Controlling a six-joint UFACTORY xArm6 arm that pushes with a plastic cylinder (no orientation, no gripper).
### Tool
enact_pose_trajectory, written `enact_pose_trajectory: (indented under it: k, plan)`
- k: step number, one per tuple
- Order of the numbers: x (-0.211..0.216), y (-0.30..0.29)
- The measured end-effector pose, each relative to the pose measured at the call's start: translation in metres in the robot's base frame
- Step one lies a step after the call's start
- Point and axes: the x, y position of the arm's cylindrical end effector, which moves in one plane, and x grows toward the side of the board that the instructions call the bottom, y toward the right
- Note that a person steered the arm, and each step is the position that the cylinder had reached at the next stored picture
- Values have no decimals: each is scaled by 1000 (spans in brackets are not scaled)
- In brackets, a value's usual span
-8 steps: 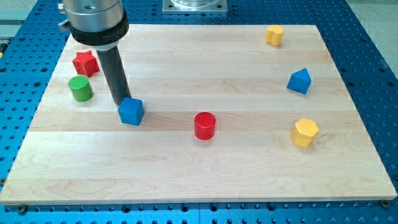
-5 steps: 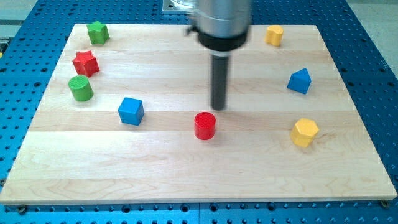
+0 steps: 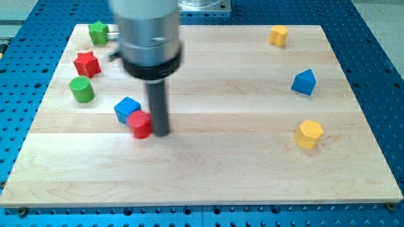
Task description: Slide the red circle below the green circle
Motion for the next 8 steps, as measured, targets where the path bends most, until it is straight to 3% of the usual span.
enact_pose_trajectory:
  k: [1,2,3,4,5,8]
  plan:
    - [13,-67]
    - [52,-60]
    - [45,-103]
    - [-1,-119]
    - [6,-124]
    - [-29,-83]
